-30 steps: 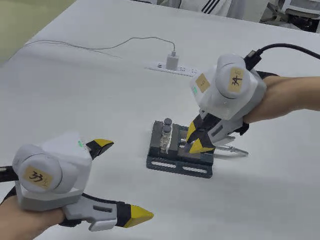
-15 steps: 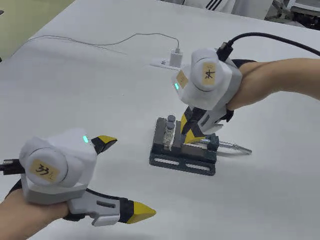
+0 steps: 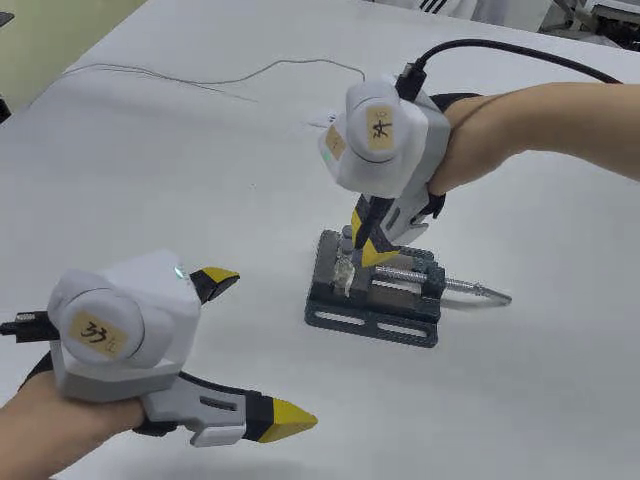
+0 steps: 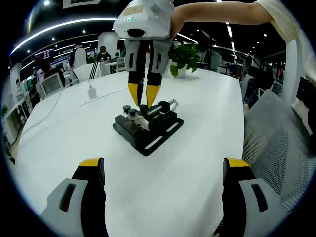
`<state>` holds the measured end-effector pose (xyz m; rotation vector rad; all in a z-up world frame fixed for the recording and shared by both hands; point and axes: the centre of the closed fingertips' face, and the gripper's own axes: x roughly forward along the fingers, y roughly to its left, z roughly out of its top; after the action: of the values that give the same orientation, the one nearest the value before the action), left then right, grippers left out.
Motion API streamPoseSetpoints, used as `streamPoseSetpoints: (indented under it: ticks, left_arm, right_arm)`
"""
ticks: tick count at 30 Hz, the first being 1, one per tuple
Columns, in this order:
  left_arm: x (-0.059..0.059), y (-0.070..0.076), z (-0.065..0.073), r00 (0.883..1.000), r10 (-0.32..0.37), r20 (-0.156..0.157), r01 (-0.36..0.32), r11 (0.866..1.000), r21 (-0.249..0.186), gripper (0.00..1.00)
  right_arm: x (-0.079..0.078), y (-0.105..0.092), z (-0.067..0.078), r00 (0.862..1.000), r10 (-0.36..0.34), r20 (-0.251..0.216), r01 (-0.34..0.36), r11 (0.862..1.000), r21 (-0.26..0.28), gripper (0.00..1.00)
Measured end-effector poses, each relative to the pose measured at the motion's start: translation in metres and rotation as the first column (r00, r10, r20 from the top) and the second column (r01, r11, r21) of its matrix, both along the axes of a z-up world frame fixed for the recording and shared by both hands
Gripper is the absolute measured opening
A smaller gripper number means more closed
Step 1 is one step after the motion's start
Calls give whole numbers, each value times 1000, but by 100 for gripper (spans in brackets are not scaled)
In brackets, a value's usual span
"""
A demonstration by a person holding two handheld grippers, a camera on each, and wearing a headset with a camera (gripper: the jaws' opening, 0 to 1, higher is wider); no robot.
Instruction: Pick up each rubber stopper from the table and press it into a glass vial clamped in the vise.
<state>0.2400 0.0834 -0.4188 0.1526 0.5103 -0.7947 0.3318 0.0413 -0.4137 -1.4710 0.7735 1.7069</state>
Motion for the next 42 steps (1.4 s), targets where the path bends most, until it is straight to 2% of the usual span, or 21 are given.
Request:
streamPoseSetpoints:
  ticks: [7,20,42]
  left_arm:
    - [1,1,-1,1000,6,-3,-6,1000,-2,99]
    - [-2,3,-6,1000,18,-18,-18,1000,-8,99]
    - [-4,5,-9,999,26,-30,-26,1000,-16,98]
  right_arm:
    - [4,2,-3,1000,-1,6,1,1000,-19,6]
    - [-2,4,-10,1000,4,-5,-4,999,-35,6]
    - [-1,6,-10,1000,-9,10,10,998,-65,6]
